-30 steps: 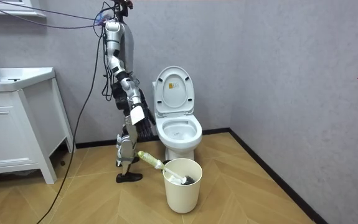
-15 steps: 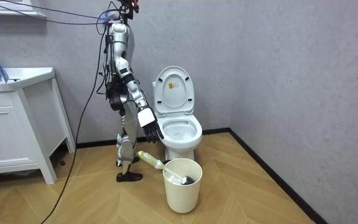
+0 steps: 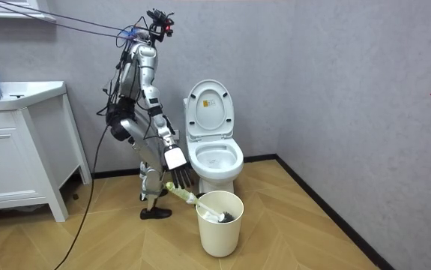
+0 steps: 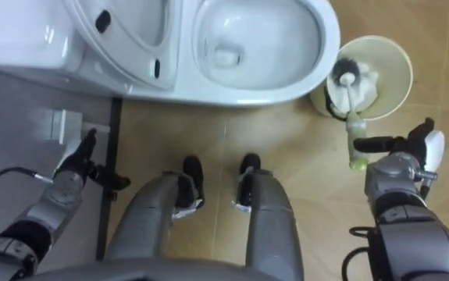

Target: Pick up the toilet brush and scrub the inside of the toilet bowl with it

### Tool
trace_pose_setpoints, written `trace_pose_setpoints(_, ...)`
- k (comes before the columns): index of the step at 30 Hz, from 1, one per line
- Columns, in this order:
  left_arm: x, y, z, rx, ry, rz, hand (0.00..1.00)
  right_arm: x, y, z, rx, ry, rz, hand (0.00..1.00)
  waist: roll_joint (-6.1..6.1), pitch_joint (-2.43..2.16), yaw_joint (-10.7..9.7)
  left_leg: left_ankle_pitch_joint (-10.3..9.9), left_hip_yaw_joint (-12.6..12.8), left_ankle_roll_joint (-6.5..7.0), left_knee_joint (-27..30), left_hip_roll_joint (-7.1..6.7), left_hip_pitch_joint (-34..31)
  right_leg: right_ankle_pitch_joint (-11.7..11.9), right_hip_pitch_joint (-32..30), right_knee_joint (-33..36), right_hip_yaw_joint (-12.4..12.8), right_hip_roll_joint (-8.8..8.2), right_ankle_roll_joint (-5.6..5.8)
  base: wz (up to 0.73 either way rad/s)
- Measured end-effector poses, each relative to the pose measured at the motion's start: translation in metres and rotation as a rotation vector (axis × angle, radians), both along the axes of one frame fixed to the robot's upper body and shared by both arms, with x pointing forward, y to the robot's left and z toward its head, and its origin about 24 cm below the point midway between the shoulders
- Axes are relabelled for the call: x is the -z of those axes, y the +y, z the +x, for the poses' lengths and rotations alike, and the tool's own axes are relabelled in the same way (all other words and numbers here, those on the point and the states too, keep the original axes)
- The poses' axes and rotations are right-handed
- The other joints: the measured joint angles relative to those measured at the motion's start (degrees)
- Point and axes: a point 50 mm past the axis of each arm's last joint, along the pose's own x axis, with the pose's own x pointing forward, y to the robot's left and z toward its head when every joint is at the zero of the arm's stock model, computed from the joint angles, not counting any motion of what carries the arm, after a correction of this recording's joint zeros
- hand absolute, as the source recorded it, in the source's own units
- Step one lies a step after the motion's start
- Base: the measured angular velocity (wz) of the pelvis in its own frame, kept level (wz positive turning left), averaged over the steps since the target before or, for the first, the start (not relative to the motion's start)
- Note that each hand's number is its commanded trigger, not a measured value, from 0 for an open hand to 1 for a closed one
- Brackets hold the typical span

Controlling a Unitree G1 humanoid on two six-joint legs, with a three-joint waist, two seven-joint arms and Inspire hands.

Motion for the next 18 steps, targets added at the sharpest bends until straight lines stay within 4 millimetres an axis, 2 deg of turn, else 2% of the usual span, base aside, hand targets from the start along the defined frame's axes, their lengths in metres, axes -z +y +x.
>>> trace_pose_setpoints(1,-0.002,0.000,0.003,0.001,-0.012,0.002,0.00,-0.001,0.000,0.002,-0.003,-0.005,0.001,0.00,-0.02,0.01,0.1,-0.1,0.0,0.01,0.5,0.05,-0.9,0.0,-0.9,0.5,0.1,0.01,-0.05,0.05)
trace_pose_setpoints(3,-0.009,-0.003,0.013,0.003,-0.057,0.010,0.00,-0.009,0.001,0.013,-0.017,-0.038,0.004,0.00,-0.06,0.42,0.2,-0.6,-0.2,-0.04,2.9,0.33,-4.5,-0.2,-4.3,2.4,0.1,0.04,-0.34,-0.02)
trace_pose_setpoints(6,-0.014,-0.007,0.021,0.002,-0.091,-0.003,0.00,-0.017,0.003,0.025,-0.024,-0.070,0.007,0.00,0.26,0.70,0.1,-1.1,-0.9,-0.09,5.6,0.57,-8.2,-0.5,-7.4,4.2,-0.3,0.10,-0.52,0.01)
trace_pose_setpoints(12,-0.024,-0.011,0.035,-0.014,-0.149,-0.014,0.00,-0.028,0.005,0.039,0.000,-0.141,0.067,0.00,0.22,0.78,0.2,-1.3,-0.9,0.20,7.9,0.30,-12.5,-1.0,-11.8,7.1,-0.5,-0.84,-0.75,0.05)
trace_pose_setpoints(18,-0.033,-0.011,0.045,-0.020,-0.206,0.008,0.00,-0.037,0.002,0.047,0.015,-0.195,0.118,0.00,0.25,0.78,0.3,-2.0,-0.9,0.52,10.3,0.73,-15.0,-1.2,-14.0,8.7,-0.4,-0.67,-0.70,-0.03)
